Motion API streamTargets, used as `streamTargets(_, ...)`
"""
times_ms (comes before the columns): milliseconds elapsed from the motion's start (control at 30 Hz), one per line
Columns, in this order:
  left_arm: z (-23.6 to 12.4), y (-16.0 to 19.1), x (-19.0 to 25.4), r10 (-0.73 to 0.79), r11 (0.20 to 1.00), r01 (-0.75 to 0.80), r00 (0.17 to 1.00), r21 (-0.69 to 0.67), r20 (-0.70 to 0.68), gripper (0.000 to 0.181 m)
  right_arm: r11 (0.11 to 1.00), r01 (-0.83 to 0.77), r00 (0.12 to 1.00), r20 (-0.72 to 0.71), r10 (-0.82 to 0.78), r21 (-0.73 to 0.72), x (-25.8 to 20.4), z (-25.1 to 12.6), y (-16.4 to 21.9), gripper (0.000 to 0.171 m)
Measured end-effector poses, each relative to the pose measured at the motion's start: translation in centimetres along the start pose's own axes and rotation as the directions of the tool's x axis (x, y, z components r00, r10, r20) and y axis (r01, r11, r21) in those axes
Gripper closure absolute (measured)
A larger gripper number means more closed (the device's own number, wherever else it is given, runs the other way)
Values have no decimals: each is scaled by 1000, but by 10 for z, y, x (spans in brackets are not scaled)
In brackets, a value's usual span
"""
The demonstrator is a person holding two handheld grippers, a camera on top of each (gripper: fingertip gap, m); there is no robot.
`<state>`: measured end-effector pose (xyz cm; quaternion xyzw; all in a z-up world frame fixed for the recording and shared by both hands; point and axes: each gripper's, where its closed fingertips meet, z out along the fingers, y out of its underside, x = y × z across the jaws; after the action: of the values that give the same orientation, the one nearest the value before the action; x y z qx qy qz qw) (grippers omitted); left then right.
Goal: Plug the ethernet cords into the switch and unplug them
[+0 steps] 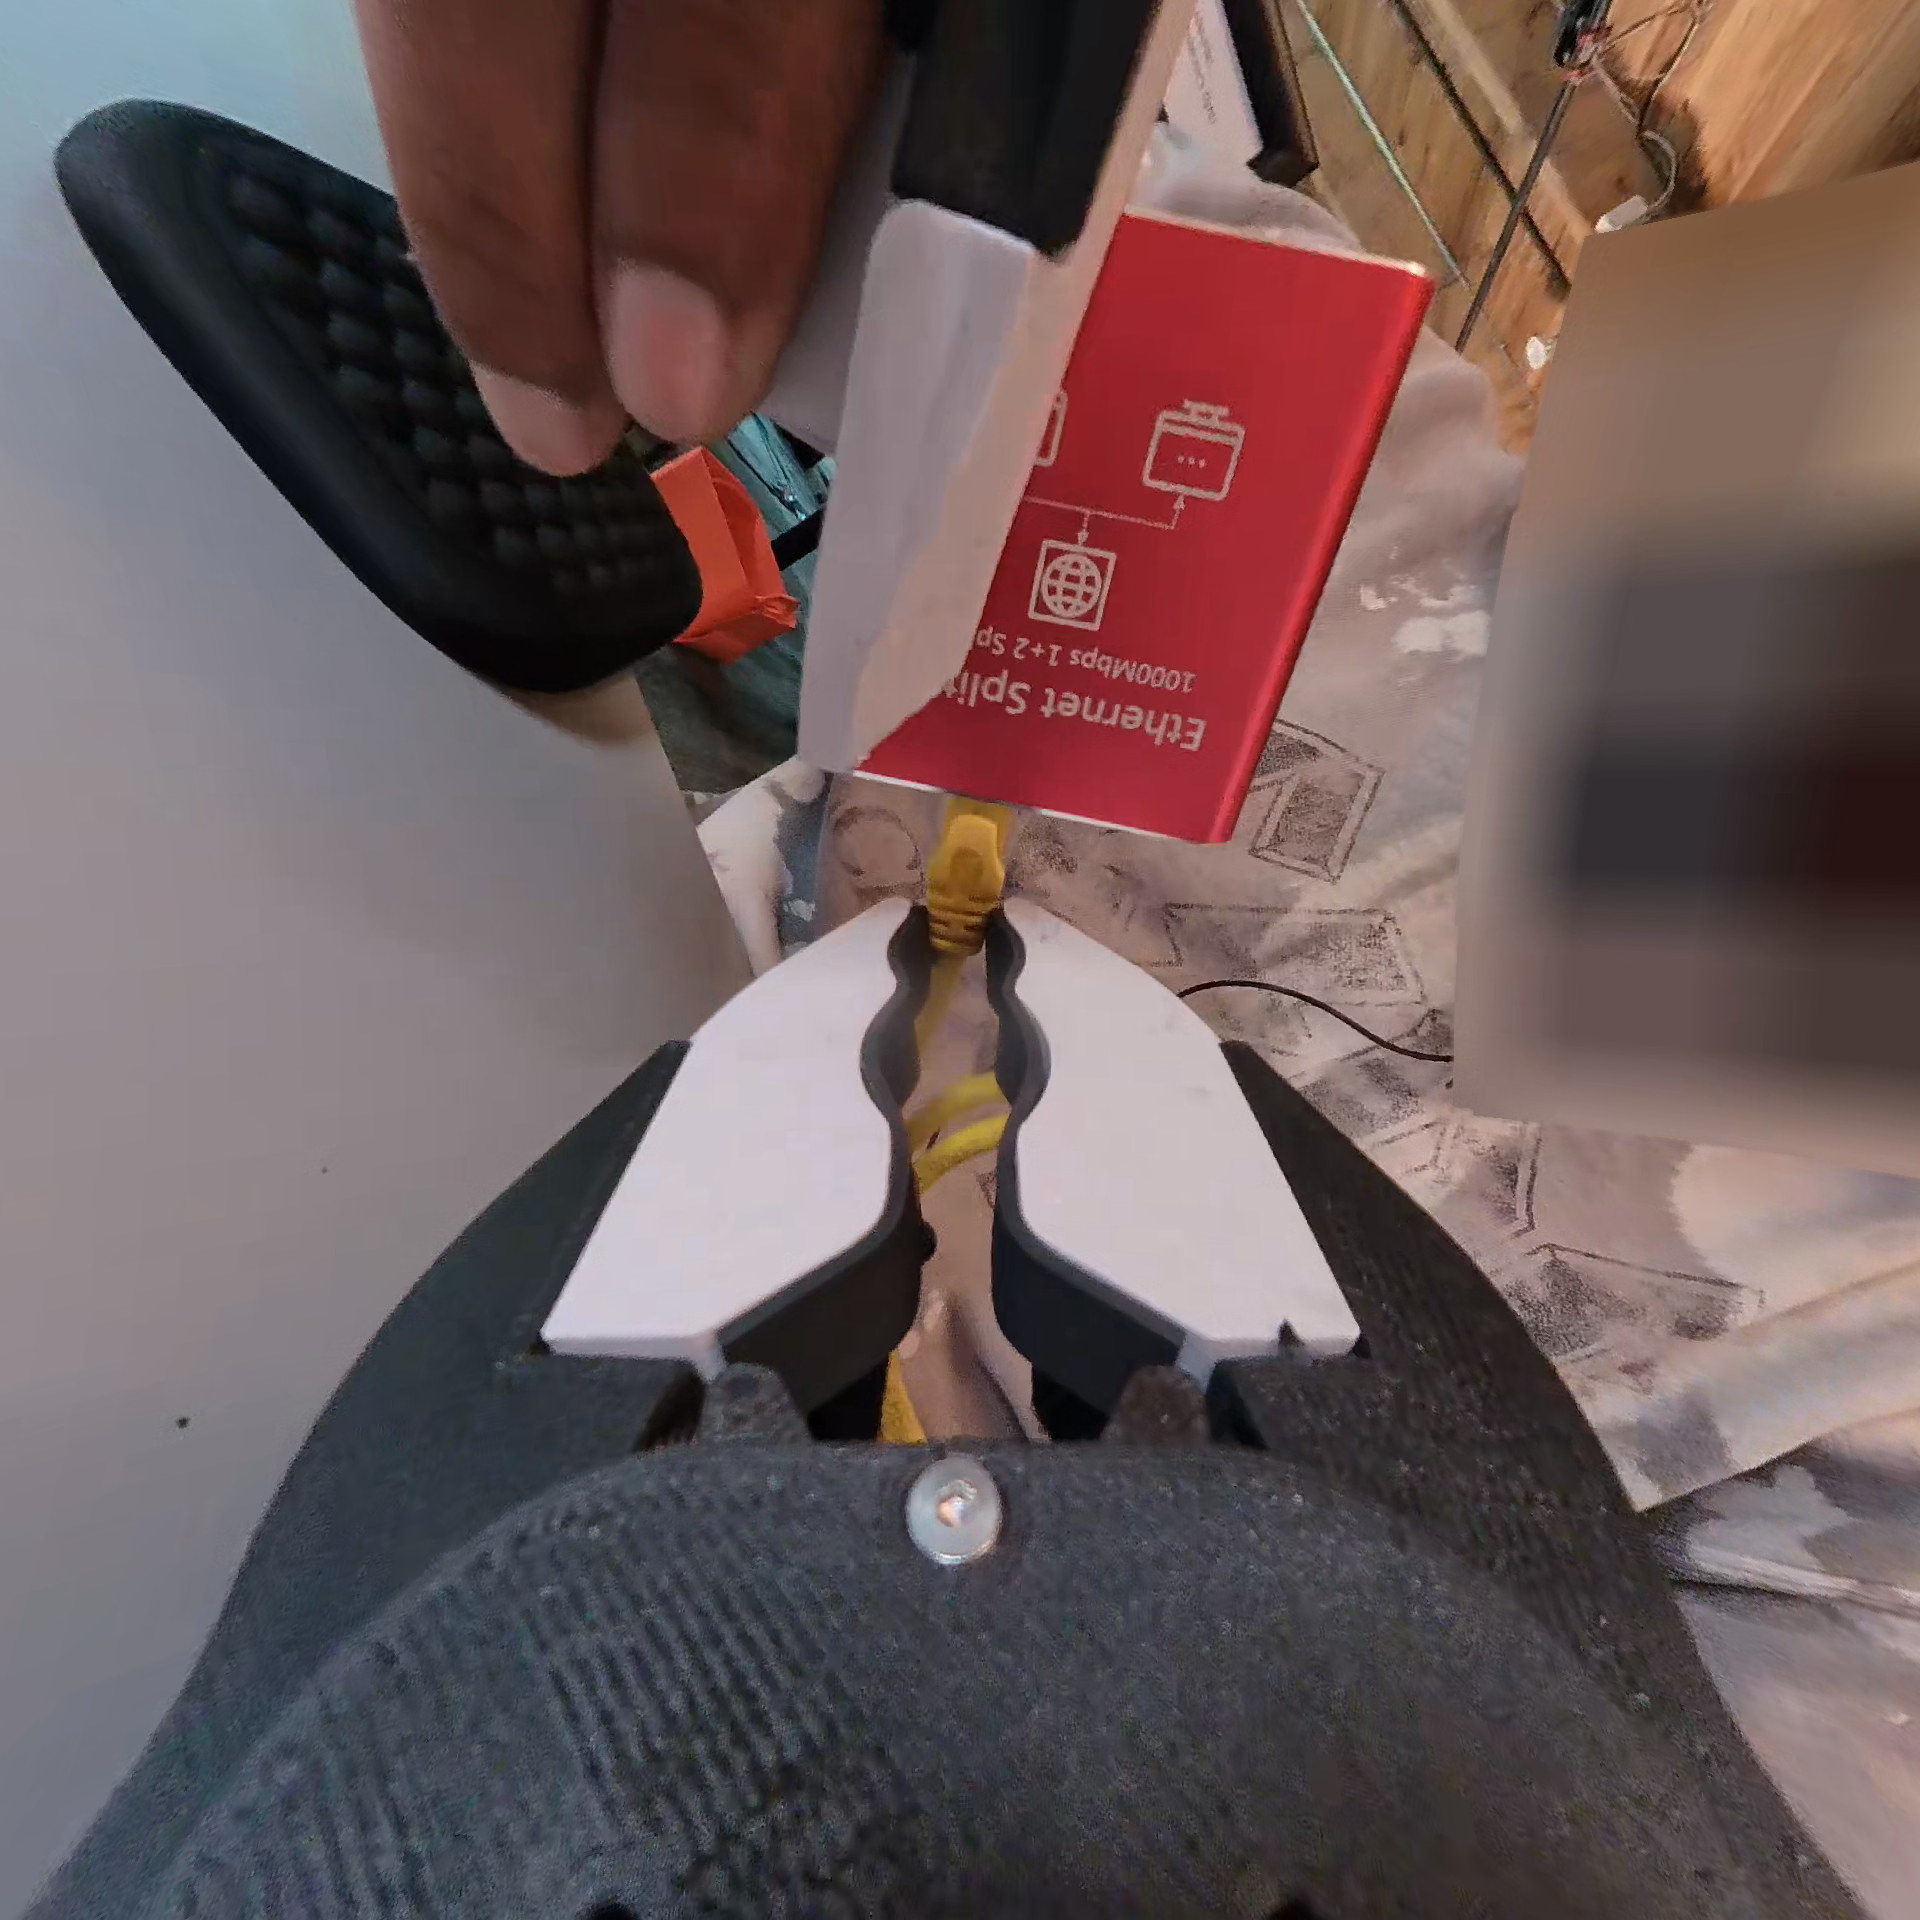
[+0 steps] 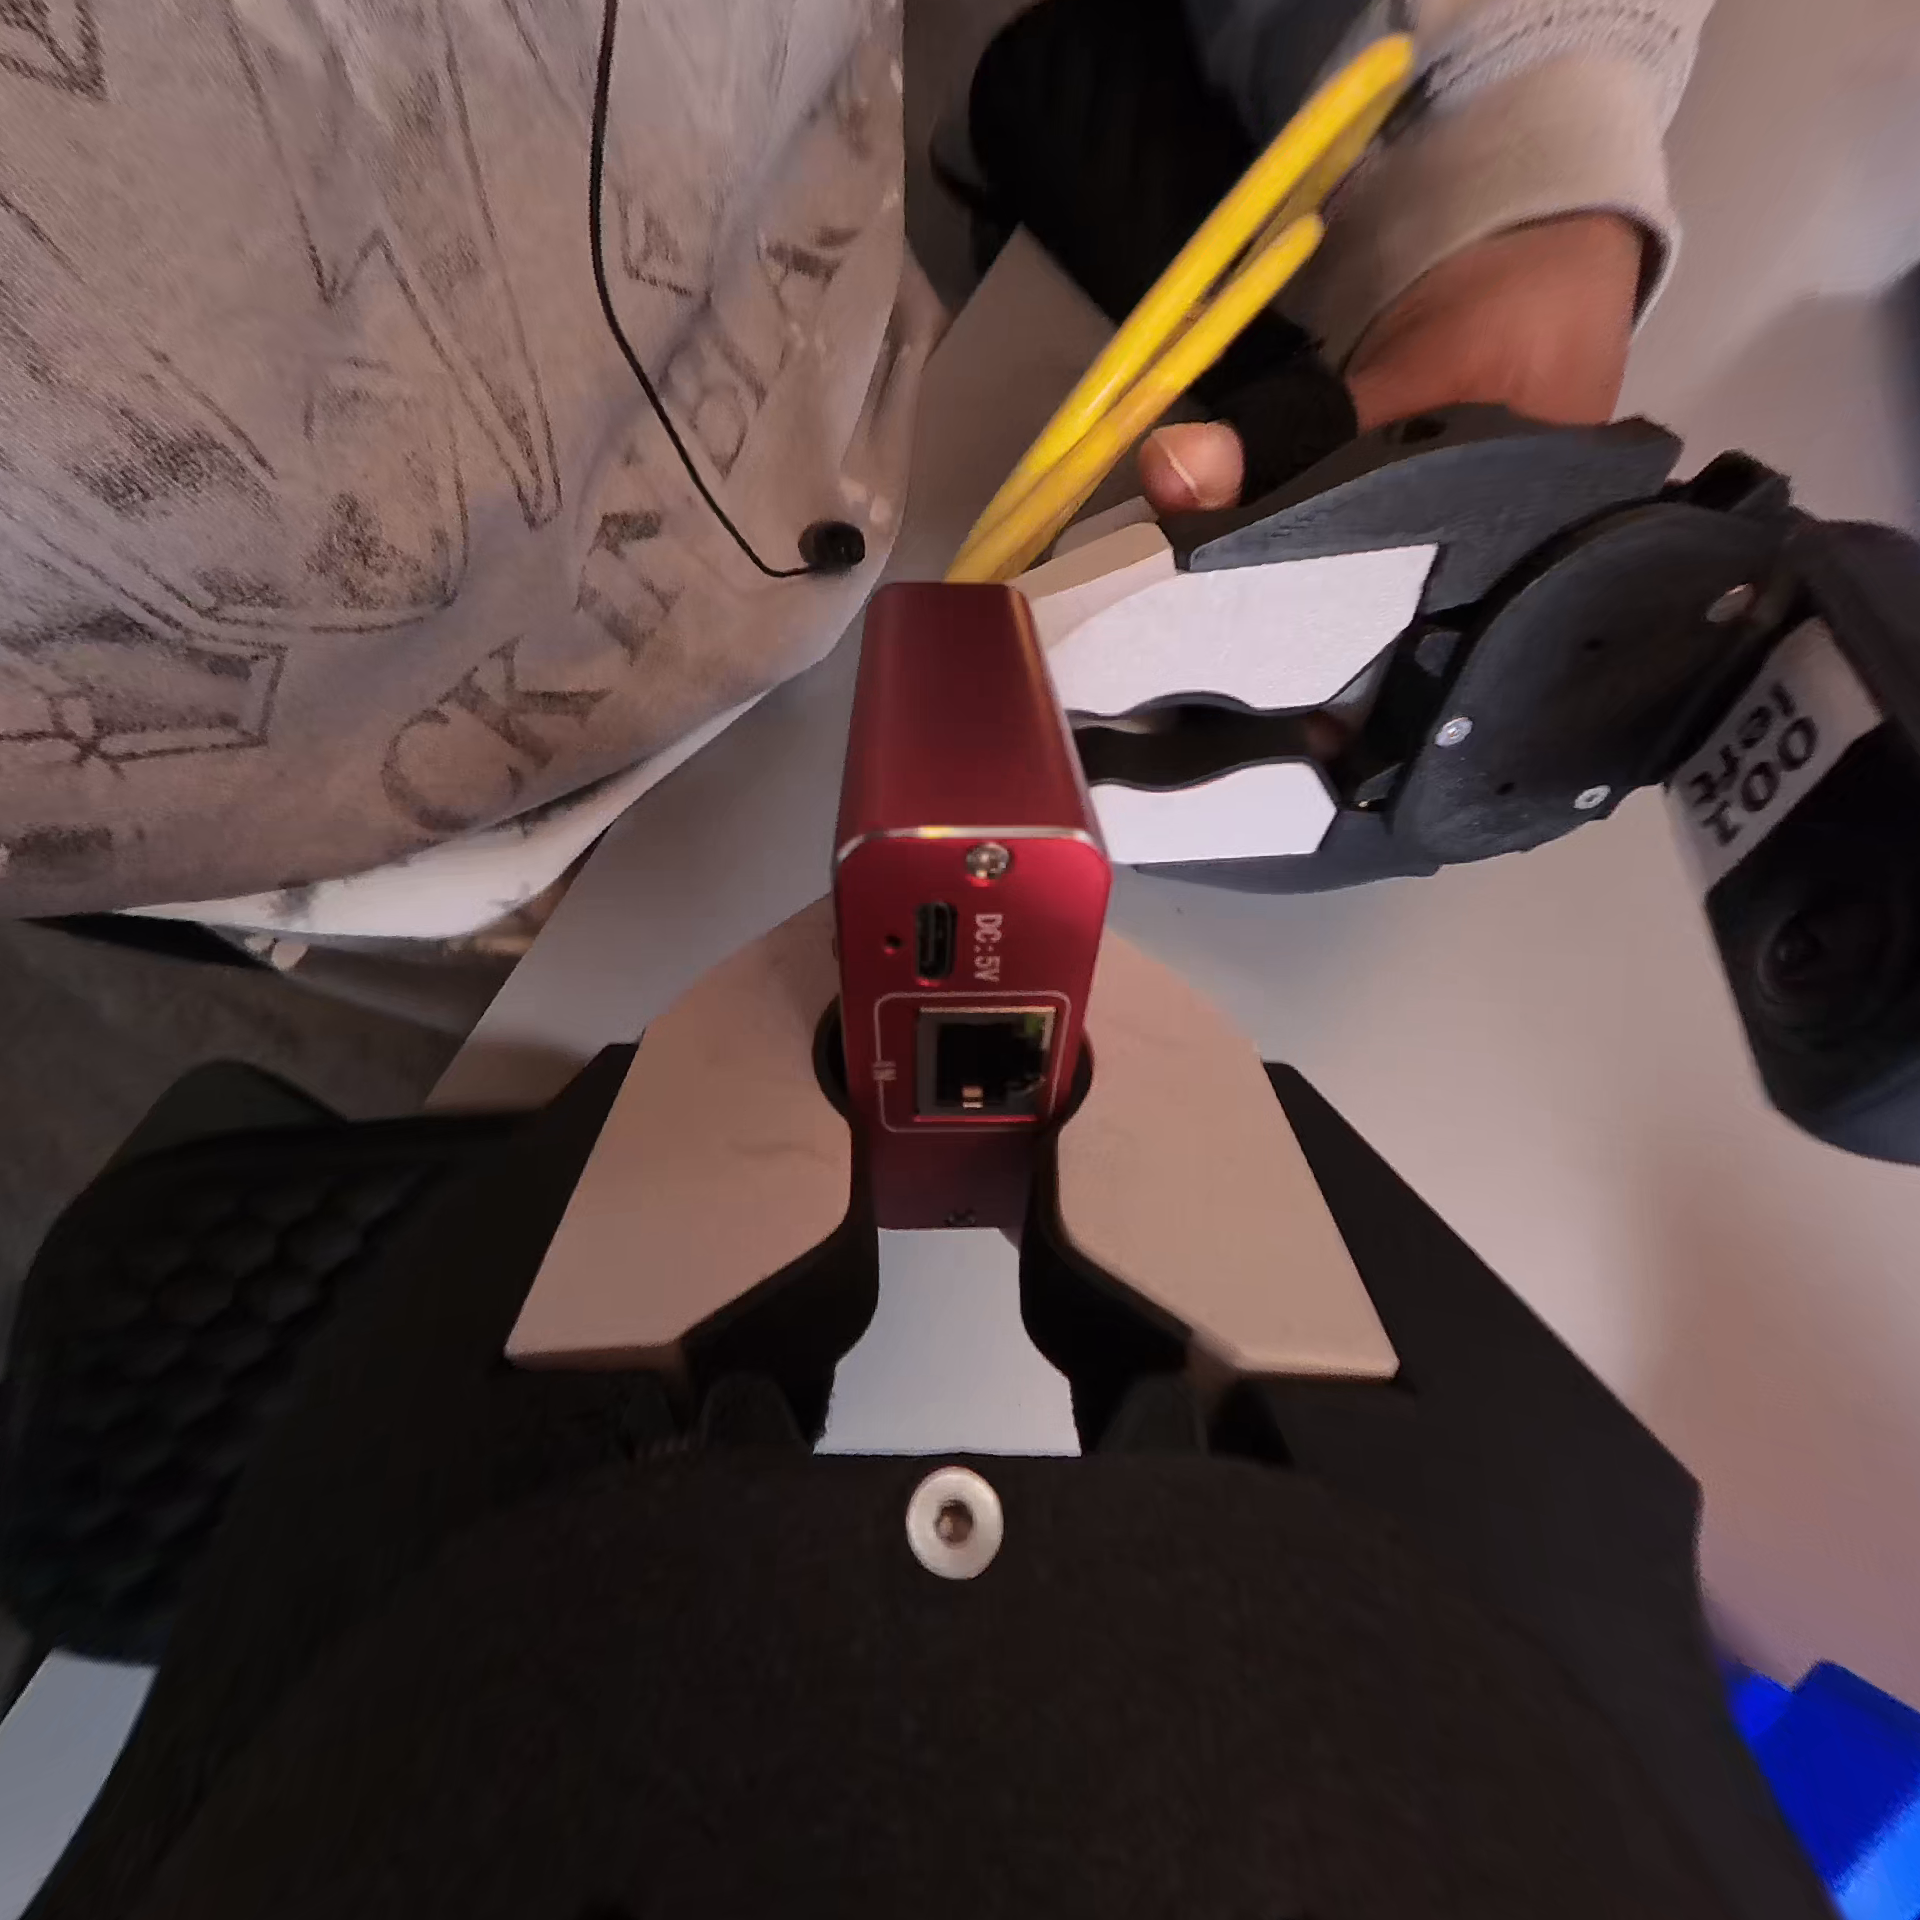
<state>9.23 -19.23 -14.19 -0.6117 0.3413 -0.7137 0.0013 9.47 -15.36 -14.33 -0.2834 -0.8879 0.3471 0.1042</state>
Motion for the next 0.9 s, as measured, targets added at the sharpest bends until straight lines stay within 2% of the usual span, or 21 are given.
streamTargets(33,0,-1,1,14,1000,-14,1000,0,6,172,1000,-2,1000,9,2,2,0,-1,-1,143)
streamTargets(167,5,4,2,51,998,-50,999,-47,14,172,1000,-6,998,63,6,-6,-4,3,-3,143)
streamTargets(267,0,2,2,94,995,-92,994,-45,46,171,997,-63,996,70,60,42,1,2,-3,143)
streamTargets(433,-21,-13,6,33,994,-35,999,99,23,170,967,-116,991,-43,128,227,22,-9,-7,142)
streamTargets(533,-26,-14,7,0,992,2,1000,129,-17,169,938,-146,985,-44,168,315,25,-10,-13,143)
streamTargets(600,-31,-18,11,33,988,-31,999,149,-9,168,911,-165,979,-51,198,379,27,-13,-15,143)
streamTargets(700,-53,-37,22,96,958,-102,995,269,33,166,870,-185,971,-52,234,456,25,-17,-15,143)
streamTargets(800,-90,-54,26,160,897,-227,967,379,201,163,798,-199,960,-48,274,568,23,-25,-18,143)
streamTargets(900,-140,-64,33,213,823,-431,838,370,503,161,719,-197,950,-52,308,667,23,-39,-21,143)
